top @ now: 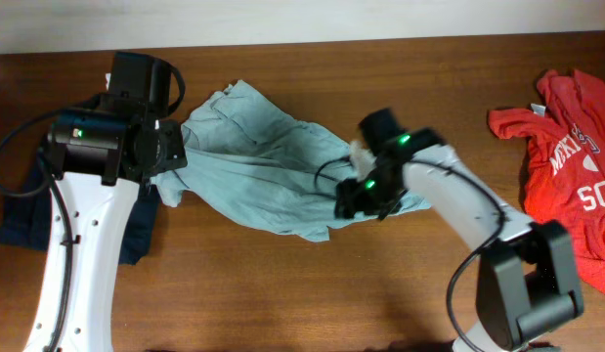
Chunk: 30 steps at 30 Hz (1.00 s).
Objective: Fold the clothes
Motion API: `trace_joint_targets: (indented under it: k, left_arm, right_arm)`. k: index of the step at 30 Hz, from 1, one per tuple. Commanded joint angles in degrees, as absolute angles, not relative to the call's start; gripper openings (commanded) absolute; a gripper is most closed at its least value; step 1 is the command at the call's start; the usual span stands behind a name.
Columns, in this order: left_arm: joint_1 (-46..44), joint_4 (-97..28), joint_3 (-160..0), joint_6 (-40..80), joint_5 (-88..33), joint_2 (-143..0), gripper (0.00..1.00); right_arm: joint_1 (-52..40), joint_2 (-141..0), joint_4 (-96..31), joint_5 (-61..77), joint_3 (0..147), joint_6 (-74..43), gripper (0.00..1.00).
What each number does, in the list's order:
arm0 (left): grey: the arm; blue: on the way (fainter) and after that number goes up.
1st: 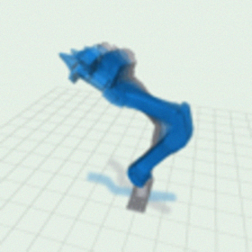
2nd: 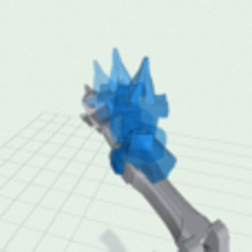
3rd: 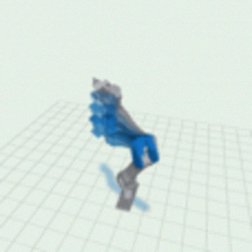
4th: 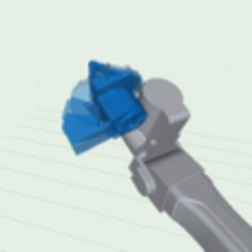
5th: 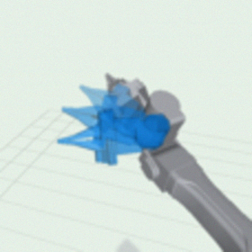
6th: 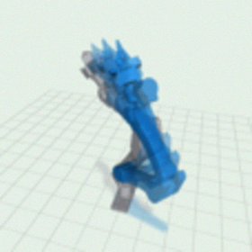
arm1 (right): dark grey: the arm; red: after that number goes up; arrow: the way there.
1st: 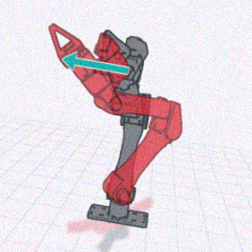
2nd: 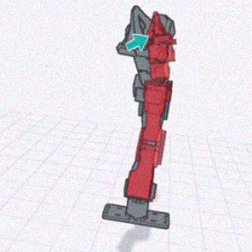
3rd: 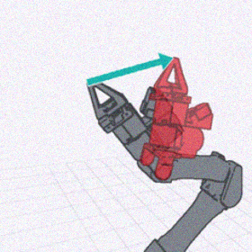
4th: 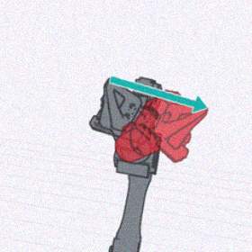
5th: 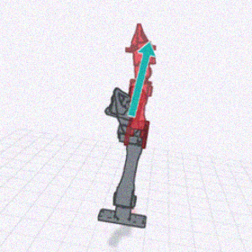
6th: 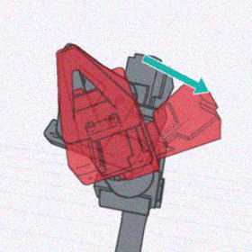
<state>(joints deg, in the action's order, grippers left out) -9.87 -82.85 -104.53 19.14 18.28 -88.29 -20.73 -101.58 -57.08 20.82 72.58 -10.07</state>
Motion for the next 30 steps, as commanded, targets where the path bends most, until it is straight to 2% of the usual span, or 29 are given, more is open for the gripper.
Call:
trace_joint_targets:
  k: [1,7,21,30]
  left_arm:
    - [-9.7,-82.5,-105.2,19.6,18.9,-87.8,0.01]
    - [-9.7,-82.6,-105.2,19.6,17.9,-87.8,0.0]
    - [-9.7,-82.7,-105.2,19.6,17.8,-87.8,0.0]
    - [-9.7,-83.2,-105.2,19.4,17.8,-87.8,0.0]
  right_arm:
    - [-26.3,-101.5,-52.3,16.0,68.1,-7.7,0.68]
    - [-31.9,-101.7,-41.7,15.8,63.0,-8.4,0.68]
    - [-31.9,-102.7,-46.9,16.2,63.0,-7.3,0.67]
    - [-32.0,-102.7,-43.7,15.8,63.0,-3.2,0.68]
